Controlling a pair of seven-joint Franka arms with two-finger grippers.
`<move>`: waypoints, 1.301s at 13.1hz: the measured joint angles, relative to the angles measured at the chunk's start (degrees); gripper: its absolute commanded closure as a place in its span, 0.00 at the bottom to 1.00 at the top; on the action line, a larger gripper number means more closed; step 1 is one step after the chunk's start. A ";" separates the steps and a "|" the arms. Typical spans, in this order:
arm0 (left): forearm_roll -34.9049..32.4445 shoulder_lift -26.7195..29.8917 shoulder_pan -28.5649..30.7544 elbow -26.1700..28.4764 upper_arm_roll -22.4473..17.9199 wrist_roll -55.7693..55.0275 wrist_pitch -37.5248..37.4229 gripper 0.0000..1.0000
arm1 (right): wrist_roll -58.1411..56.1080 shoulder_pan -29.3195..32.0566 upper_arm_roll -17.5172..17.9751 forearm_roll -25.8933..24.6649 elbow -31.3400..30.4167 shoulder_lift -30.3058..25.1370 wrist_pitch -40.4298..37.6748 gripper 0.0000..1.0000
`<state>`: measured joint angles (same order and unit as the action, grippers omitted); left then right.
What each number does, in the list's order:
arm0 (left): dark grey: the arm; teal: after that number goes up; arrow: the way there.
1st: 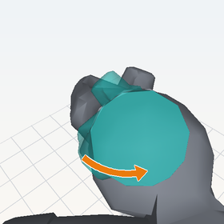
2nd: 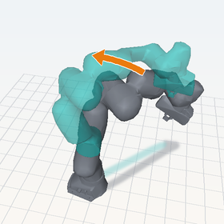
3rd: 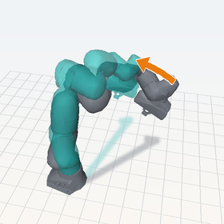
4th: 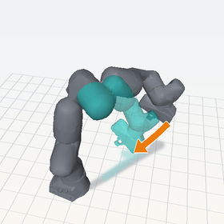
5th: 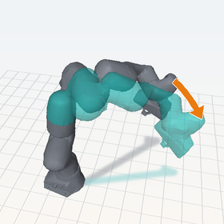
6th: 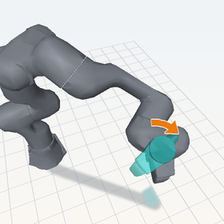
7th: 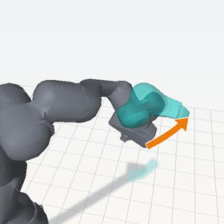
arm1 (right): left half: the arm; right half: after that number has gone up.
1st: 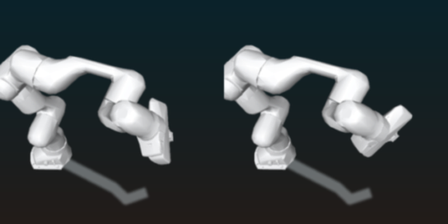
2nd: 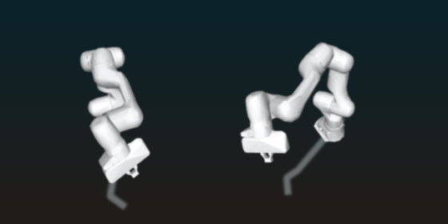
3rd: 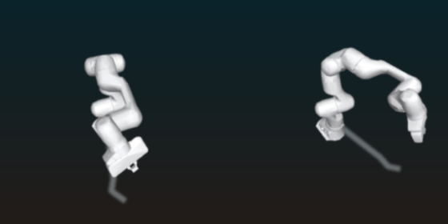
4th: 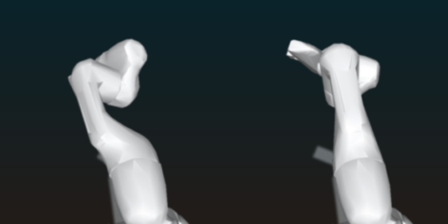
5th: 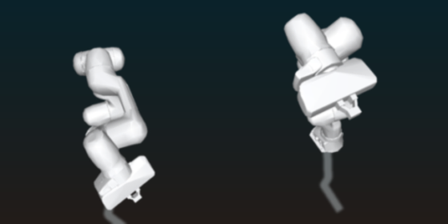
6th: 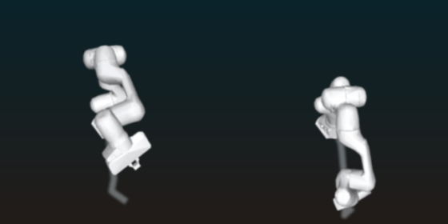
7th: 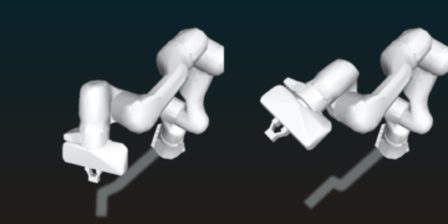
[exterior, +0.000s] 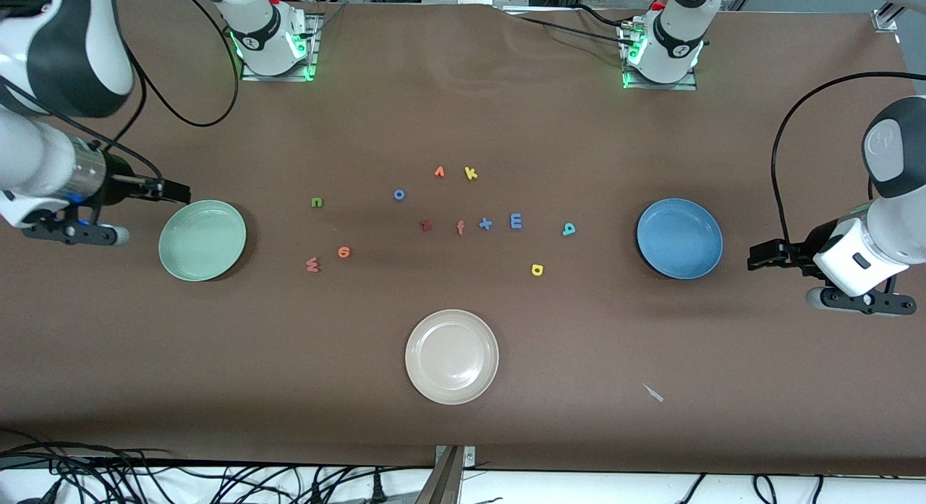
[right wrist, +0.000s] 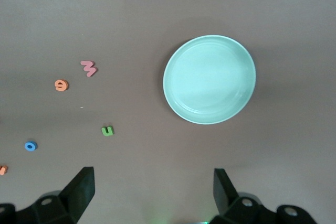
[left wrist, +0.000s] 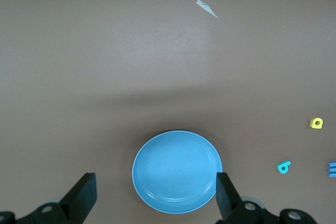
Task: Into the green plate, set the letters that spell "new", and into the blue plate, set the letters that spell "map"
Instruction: 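Move the right gripper over the pink letter beside the green plate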
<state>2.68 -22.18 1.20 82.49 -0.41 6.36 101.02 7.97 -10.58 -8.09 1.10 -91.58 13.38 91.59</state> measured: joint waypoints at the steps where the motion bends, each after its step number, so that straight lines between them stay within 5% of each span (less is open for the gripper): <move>1: 0.00 0.00 0.00 0.00 0.01 0.00 0.00 0.00 | -0.03 -0.09 0.16 0.18 -0.01 1.05 1.19 0.00; 6: 0.00 -0.01 0.00 0.01 0.02 0.00 0.00 0.00 | -0.06 -3.66 1.53 0.48 -2.63 7.34 13.25 0.00; 14: 0.00 -0.02 -0.46 0.03 0.54 0.00 -0.96 0.00 | 0.25 -6.58 2.35 0.72 -18.73 10.13 39.76 0.00; 17: 0.00 -0.10 -1.88 0.87 0.83 -1.34 -1.58 0.00 | 0.36 -6.75 3.47 0.74 -19.96 12.49 44.53 0.00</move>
<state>2.68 -22.28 -0.67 83.36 0.43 5.02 99.45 8.33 -17.33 -4.61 1.83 -111.54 25.87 136.12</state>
